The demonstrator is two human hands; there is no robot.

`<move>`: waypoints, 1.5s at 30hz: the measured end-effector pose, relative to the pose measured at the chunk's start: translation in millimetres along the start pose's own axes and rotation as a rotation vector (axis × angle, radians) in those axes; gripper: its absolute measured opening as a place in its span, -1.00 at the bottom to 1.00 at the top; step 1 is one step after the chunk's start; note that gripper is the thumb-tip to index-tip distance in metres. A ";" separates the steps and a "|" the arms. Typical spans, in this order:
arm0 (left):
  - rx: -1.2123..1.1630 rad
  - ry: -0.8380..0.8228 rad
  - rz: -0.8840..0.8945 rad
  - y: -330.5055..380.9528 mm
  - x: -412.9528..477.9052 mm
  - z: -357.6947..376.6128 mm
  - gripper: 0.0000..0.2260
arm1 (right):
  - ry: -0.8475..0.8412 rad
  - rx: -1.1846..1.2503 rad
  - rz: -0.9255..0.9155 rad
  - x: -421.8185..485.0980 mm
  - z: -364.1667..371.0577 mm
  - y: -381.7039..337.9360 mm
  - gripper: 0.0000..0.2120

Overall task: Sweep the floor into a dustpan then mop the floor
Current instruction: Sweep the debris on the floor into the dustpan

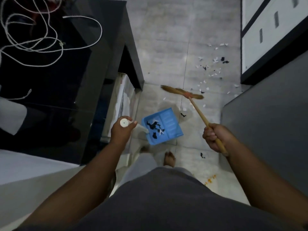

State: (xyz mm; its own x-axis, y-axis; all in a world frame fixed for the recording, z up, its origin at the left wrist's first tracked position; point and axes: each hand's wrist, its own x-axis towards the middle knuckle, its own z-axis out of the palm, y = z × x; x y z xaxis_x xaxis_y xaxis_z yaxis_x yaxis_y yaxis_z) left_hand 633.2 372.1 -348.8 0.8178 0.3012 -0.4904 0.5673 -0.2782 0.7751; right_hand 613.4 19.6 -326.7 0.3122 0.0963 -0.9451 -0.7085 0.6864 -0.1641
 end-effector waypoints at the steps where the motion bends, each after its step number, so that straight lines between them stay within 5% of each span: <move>1: 0.002 -0.008 0.004 2.0 10.3 0.6 -0.83 | 0.010 0.010 0.011 5.4 9.8 -6.5 -0.69; 10: 0.037 -0.068 -0.058 17.8 105.0 0.4 -0.85 | 0.118 -0.053 -0.006 67.6 103.6 -53.9 -0.71; 18: 0.116 -0.094 -0.054 21.5 156.7 3.3 -0.78 | 0.191 -0.369 -0.041 144.3 149.4 -79.4 -0.76; 32: 0.256 -0.099 -0.058 53.1 181.8 56.2 -0.86 | 0.479 -0.491 -0.032 128.9 22.3 -112.6 -0.82; 38: 0.248 -0.119 -0.062 72.0 183.9 78.9 -0.79 | 0.455 -0.355 -0.076 87.0 -10.5 -105.4 -0.76; 45: 0.251 -0.098 -0.013 82.5 183.1 88.5 -0.85 | 0.440 -0.553 -0.022 94.8 -17.3 -84.0 -0.78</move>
State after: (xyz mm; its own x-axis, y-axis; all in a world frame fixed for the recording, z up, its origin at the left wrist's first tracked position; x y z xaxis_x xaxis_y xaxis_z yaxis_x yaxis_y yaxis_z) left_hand 838.4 323.6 -409.9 0.8087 0.2204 -0.5453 0.5743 -0.4962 0.6512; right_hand 691.6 -41.4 -407.4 0.1283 -0.2940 -0.9472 -0.9589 0.2069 -0.1941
